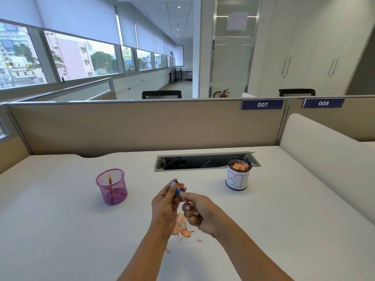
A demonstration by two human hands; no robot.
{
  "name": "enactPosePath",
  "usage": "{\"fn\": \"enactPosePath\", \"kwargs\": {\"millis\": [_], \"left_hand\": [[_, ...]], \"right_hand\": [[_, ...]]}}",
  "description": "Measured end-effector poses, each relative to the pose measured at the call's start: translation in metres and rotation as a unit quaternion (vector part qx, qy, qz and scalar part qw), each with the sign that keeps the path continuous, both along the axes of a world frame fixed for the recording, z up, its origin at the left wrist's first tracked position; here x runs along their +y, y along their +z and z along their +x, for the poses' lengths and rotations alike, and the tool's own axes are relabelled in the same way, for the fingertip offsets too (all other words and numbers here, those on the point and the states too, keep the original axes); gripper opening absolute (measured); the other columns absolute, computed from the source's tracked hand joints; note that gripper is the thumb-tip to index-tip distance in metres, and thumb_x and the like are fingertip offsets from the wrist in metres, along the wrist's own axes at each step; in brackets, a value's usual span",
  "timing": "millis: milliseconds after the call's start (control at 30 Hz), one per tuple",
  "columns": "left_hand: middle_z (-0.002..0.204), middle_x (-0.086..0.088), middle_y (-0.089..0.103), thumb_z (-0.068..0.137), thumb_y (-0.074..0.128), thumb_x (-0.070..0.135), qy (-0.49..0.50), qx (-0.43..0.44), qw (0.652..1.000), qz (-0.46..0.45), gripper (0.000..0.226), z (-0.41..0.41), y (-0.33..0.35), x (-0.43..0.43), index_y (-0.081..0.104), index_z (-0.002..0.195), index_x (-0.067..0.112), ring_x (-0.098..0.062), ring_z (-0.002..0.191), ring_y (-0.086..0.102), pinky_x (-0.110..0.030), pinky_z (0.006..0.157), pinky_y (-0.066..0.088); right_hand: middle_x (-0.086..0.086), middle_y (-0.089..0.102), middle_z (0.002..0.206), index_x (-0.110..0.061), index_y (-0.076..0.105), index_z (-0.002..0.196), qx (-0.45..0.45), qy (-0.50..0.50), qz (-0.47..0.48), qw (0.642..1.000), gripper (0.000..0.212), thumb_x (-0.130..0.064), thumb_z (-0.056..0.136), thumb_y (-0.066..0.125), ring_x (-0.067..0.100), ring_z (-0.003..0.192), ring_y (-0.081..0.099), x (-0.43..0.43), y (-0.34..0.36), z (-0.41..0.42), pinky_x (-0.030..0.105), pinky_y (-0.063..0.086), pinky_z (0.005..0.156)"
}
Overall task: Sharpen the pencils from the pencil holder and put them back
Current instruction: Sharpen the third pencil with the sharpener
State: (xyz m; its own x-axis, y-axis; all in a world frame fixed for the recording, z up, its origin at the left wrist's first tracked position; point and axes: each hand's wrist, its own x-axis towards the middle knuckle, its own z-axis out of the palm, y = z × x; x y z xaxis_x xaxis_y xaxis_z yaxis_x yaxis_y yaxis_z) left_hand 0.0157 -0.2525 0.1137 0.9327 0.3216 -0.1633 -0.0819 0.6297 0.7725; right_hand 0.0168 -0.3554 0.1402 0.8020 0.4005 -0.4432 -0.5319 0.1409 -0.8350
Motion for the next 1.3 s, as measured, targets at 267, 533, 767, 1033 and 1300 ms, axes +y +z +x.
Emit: {"fn": "enactPosePath", "kwargs": {"millis": [267, 533, 767, 1033, 1300], "left_hand": [[0.087, -0.008, 0.068, 0.078, 0.069, 0.019, 0.153, 0.099, 0.973, 0.143, 0.019, -0.003, 0.003, -0.013, 0.066, 0.094, 0.012, -0.026, 0.092, 0.064, -0.038, 0.091, 0.046], [0.089, -0.006, 0.066, 0.089, 0.055, 0.016, 0.123, 0.062, 0.978, 0.160, 0.021, -0.004, 0.006, -0.015, 0.064, 0.106, 0.009, -0.021, 0.090, 0.063, -0.032, 0.087, 0.046], [0.084, -0.007, 0.068, 0.091, 0.049, 0.011, 0.017, 0.011, 0.996, 0.091, 0.018, 0.000, 0.005, -0.005, 0.063, 0.102, 0.007, -0.018, 0.080, 0.065, -0.025, 0.072, 0.053], [0.068, -0.007, 0.071, 0.092, 0.045, 0.019, -0.065, 0.000, 0.994, -0.083, 0.025, -0.004, -0.001, -0.004, 0.066, 0.087, 0.006, -0.015, 0.068, 0.069, -0.025, 0.066, 0.057], [0.066, 0.000, 0.073, 0.086, 0.055, 0.007, 0.021, 0.012, 1.000, 0.013, 0.019, 0.000, -0.004, 0.002, 0.064, 0.101, 0.000, -0.014, 0.069, 0.069, -0.025, 0.073, 0.057]], "right_hand": [[0.002, 0.063, 0.082, -0.011, 0.066, 0.100, -0.566, -0.001, -0.490, 0.664, 0.016, -0.022, 0.089, 0.061, 0.006, 0.065, 0.038, 0.004, -0.027, -0.001, 0.006, 0.013, 0.045], [-0.002, 0.055, 0.063, -0.012, 0.061, 0.082, -0.568, -0.051, -0.517, 0.638, 0.009, -0.017, 0.089, 0.061, 0.009, 0.048, 0.032, 0.015, -0.036, -0.001, 0.012, 0.009, 0.040], [-0.001, 0.039, 0.054, -0.005, 0.057, 0.076, -0.233, -0.059, -0.218, 0.946, 0.031, -0.022, 0.098, 0.043, 0.008, 0.043, 0.029, 0.014, -0.010, 0.000, 0.019, 0.026, 0.044], [-0.002, 0.034, 0.036, -0.001, 0.054, 0.066, 0.170, -0.053, 0.209, 0.962, 0.040, -0.019, 0.099, 0.042, 0.002, 0.022, 0.026, 0.007, 0.003, -0.002, 0.010, 0.018, 0.020], [0.001, 0.046, 0.059, -0.007, 0.055, 0.083, -0.066, 0.011, -0.050, 0.996, 0.011, -0.013, 0.092, 0.055, 0.004, 0.042, 0.035, -0.001, 0.002, 0.002, 0.012, 0.029, 0.037]]}}
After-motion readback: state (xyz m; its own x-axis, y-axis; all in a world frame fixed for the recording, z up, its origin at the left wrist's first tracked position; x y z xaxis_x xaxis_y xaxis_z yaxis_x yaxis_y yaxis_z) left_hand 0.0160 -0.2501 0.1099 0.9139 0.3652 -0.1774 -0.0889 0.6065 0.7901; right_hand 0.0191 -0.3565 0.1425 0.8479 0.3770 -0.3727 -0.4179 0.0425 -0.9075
